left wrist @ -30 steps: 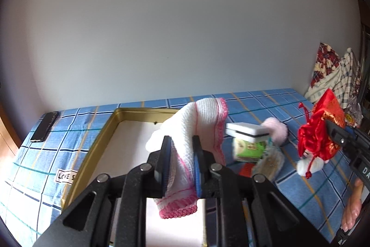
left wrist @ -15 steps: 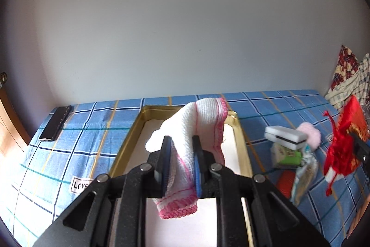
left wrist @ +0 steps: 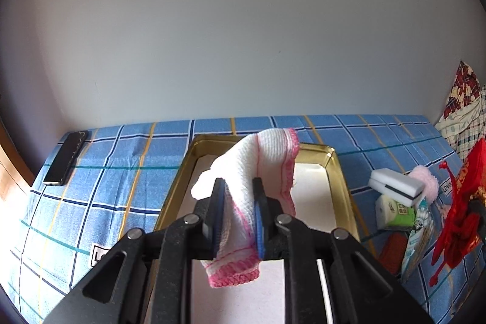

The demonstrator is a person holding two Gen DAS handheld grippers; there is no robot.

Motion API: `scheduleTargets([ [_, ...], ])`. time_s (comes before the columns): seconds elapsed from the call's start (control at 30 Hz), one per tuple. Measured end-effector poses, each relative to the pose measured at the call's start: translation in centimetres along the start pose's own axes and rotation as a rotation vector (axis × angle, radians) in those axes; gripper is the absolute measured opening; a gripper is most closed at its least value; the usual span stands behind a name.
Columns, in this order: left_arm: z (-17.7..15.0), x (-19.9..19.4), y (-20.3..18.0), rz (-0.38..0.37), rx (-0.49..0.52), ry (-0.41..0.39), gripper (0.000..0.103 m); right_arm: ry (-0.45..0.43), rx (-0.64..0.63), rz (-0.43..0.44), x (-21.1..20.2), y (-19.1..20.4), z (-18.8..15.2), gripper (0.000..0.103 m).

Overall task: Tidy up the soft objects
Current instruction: 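Lift the towel with the left tool and carry it over the gold tin, then release the towel into the tin with the left tool while the right tool drops the pouch onto it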

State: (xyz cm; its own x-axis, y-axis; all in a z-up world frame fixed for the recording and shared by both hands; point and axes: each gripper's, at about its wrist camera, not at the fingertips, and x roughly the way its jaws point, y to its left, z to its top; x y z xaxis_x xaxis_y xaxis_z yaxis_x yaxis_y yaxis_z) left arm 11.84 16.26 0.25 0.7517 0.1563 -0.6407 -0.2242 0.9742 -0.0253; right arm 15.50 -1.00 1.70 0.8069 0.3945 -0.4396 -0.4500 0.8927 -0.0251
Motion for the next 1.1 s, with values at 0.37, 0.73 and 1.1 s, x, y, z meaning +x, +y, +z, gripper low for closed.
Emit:
scheduleTargets([
  [0.37, 0.2, 2.6, 0.9, -0.033, -0.002, 0.077, 0.015, 0.001, -0.035, 0.011, 0.4, 2.0, 1.3, 0.024],
  [0.73, -0.1, 3.2, 1.2, -0.037, 0.024, 0.132, 0.015, 0.008, -0.057, 0.035, 1.1, 3.6, 2.0, 0.024],
  [1.1, -0.6, 3.6, 2.2, -0.012, 0.026, 0.169, 0.040, 0.018, -0.072, 0.066, 2.6, 3.4, 3.0, 0.024],
])
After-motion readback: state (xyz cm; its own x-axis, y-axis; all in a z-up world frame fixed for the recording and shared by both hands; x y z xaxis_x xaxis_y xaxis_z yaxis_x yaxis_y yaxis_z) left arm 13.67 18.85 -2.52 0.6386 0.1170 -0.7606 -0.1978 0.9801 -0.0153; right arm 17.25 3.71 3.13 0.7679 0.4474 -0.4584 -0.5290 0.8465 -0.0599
